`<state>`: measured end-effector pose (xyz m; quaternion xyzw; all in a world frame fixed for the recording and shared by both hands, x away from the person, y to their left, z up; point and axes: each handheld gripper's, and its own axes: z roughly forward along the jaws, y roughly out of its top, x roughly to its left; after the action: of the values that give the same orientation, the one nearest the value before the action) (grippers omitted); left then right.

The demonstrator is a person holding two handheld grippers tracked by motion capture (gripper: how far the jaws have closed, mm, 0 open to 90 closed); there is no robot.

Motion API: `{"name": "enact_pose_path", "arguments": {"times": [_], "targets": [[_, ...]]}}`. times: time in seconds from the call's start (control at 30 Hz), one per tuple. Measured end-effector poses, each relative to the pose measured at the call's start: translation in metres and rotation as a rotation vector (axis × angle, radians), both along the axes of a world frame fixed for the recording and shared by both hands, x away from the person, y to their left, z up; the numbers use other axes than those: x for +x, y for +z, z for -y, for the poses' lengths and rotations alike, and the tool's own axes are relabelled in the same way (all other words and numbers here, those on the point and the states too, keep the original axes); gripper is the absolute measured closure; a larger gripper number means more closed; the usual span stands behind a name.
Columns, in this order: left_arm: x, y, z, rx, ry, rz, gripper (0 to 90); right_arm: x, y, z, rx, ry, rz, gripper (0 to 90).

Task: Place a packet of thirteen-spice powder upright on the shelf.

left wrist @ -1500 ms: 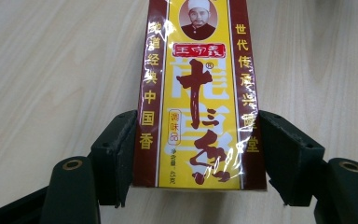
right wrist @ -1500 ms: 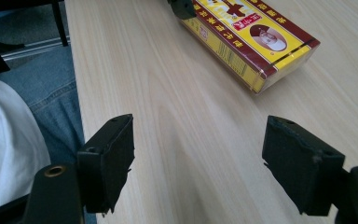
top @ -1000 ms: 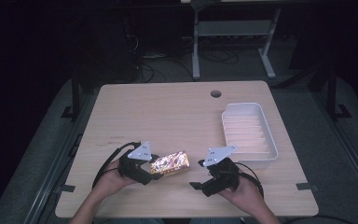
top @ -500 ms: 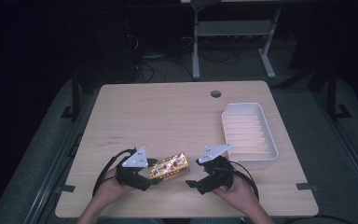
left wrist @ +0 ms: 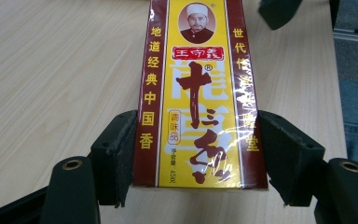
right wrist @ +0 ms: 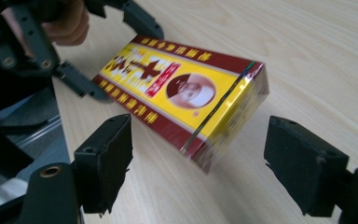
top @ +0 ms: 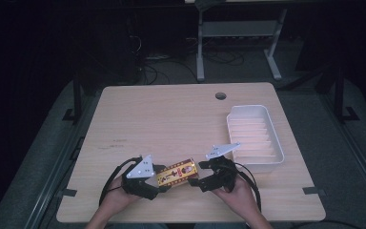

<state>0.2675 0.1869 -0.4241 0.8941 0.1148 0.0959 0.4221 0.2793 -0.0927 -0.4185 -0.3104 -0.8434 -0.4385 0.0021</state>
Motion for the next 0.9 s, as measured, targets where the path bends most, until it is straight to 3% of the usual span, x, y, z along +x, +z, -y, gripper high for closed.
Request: {"name": "enact_pose_path", "arguments": {"times": [0.37,0.67,0.9], "targets": [[-0.002,0.003,0.005,-0.023,-0.015,0.023,32.5,0.006,-0.004,0.005,0.114,-0.032,-0.111,27.6],[-0.002,0.003,0.007,-0.018,-0.016,0.033,32.5,0.004,0.000,0.005,0.138,-0.046,-0.129,31.6],[-0.004,0.000,0.012,0.017,-0.026,0.047,32.3,0.006,0.004,0.011,0.189,-0.067,-0.152,45.2]]}}
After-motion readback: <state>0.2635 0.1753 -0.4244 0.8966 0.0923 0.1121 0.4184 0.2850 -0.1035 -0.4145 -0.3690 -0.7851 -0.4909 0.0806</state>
